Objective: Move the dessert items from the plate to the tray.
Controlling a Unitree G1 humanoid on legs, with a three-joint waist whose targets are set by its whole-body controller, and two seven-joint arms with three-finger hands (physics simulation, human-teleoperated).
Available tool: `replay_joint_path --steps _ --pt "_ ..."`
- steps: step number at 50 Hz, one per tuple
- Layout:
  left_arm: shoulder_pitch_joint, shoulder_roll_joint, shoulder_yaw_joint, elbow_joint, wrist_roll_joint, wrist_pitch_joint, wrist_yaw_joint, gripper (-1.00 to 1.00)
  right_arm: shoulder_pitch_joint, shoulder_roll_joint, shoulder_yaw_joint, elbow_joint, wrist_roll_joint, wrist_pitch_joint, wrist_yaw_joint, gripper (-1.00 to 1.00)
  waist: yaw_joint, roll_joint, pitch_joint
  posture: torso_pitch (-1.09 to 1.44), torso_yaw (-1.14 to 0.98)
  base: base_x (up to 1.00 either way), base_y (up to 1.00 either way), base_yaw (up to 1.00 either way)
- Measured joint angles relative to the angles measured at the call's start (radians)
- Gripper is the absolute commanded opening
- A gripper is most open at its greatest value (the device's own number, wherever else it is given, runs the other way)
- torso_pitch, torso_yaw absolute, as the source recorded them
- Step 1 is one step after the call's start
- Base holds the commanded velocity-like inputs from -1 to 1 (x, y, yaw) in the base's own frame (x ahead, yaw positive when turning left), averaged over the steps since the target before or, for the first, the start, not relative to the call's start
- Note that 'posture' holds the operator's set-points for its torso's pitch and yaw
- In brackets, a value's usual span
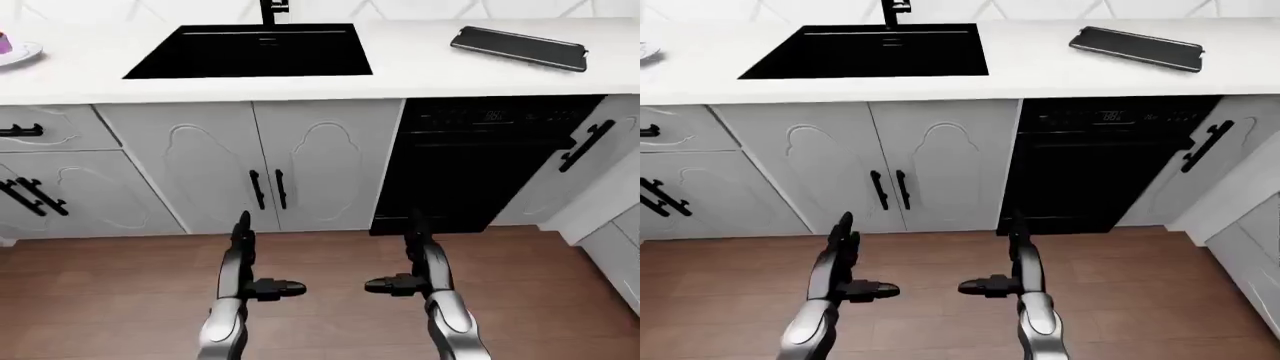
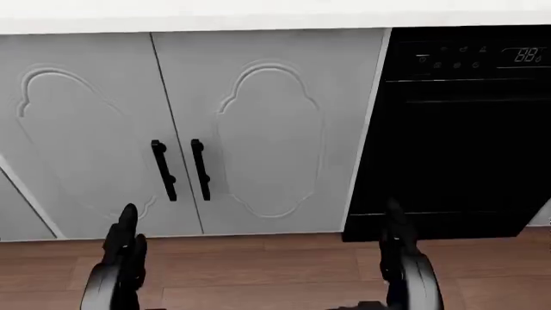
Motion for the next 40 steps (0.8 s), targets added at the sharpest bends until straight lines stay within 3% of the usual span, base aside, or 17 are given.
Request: replay_joint_path --steps 1,3,5,7,10,15,19,21,24,27,30,32,34,36,38,40 --pt "-0.007 0.001 0.002 -0.015 -0.002 0.004 0.001 1.0 -0.003 -0.001 -0.002 -0.016 0.002 0.0 0.0 1.0 -0.001 -0.004 -0.009 0.0 0.0 0.0 0.0 0.0" --pt "-0.041 0.001 0.013 -0.08 -0.017 0.023 0.005 1.0 -0.033 -0.003 -0.013 -0.079 0.021 0.0 0.003 1.0 0.004 -0.004 -0.054 0.0 0.0 0.0 0.0 0.0" --pt "-0.047 0.005 0.011 -0.148 -0.029 0.059 0.007 1.0 -0.057 -0.01 -0.008 -0.123 0.021 0.015 0.003 1.0 0.005 -0.01 -0.033 0.0 0.0 0.0 0.0 0.0" --pt "-0.057 0.011 0.011 -0.19 -0.031 0.108 0.007 1.0 -0.079 -0.013 -0.005 -0.17 0.018 0.067 0.004 1.0 0.005 -0.008 -0.047 0.0 0.0 0.0 0.0 0.0" --pt "-0.128 0.032 0.03 -0.268 -0.032 0.22 0.009 1.0 -0.164 -0.035 -0.01 -0.248 0.004 0.18 0.004 1.0 0.007 -0.005 -0.051 0.0 0.0 0.0 0.0 0.0" --pt "-0.34 0.084 0.078 -0.364 -0.045 0.384 0.019 1.0 -0.374 -0.076 -0.047 -0.284 -0.012 0.308 0.006 1.0 0.009 -0.004 -0.063 0.0 0.0 0.0 0.0 0.0" --pt "-0.596 0.134 0.112 -0.219 -0.079 0.403 0.052 1.0 -0.592 -0.127 -0.074 -0.156 0.003 0.333 -0.004 1.0 0.008 -0.001 -0.075 0.0 0.0 0.0 0.0 0.0" --pt "-0.73 0.153 0.123 -0.098 -0.111 0.395 0.079 1.0 -0.697 -0.148 -0.079 -0.07 0.012 0.327 -0.008 1.0 0.009 -0.002 -0.069 0.0 0.0 0.0 0.0 0.0" --pt "-0.958 0.189 0.122 0.221 -0.146 0.285 0.122 1.0 -0.872 -0.181 -0.075 0.109 0.022 0.288 -0.008 1.0 0.008 -0.002 -0.064 0.0 0.0 0.0 0.0 0.0" --pt "-1.093 0.215 0.097 0.497 -0.141 0.115 0.119 1.0 -1.034 -0.205 -0.078 0.352 0.028 0.168 -0.006 1.0 0.005 0.0 -0.062 0.0 0.0 0.0 0.0 0.0" --pt "-1.111 0.23 0.086 0.564 -0.133 -0.028 0.102 1.0 -1.081 -0.226 -0.087 0.444 0.039 0.046 -0.015 1.0 0.004 -0.003 -0.058 0.0 0.0 0.01 0.1 0.0" --pt "-1.071 0.235 0.09 0.546 -0.129 -0.103 0.098 1.0 -1.028 -0.231 -0.103 0.402 0.06 -0.009 -0.024 1.0 -0.002 -0.001 -0.056 0.0 0.0 0.1 0.39 0.0" --pt "-1.065 0.23 0.094 0.616 -0.115 -0.18 0.101 1.0 -0.982 -0.241 -0.119 0.367 0.08 -0.045 -0.038 1.0 -0.007 -0.012 -0.046 0.0 0.0 0.16 0.45 0.0" --pt "-1.038 0.221 0.097 0.617 -0.117 -0.191 0.107 1.0 -0.974 -0.247 -0.129 0.39 0.102 -0.079 -0.048 1.0 -0.012 -0.021 -0.054 0.0 0.0 0.18 0.45 0.0" --pt "-1.013 0.222 0.09 0.548 -0.121 -0.18 0.119 1.0 -0.983 -0.251 -0.124 0.425 0.108 -0.12 -0.056 1.0 -0.018 -0.012 -0.051 0.0 0.0 0.19 0.46 0.0" --pt "-1.021 0.235 0.091 0.485 -0.131 -0.154 0.121 1.0 -0.99 -0.254 -0.116 0.426 0.114 -0.133 -0.055 1.0 -0.026 0.015 -0.036 0.0 0.0 0.2 0.45 0.0"
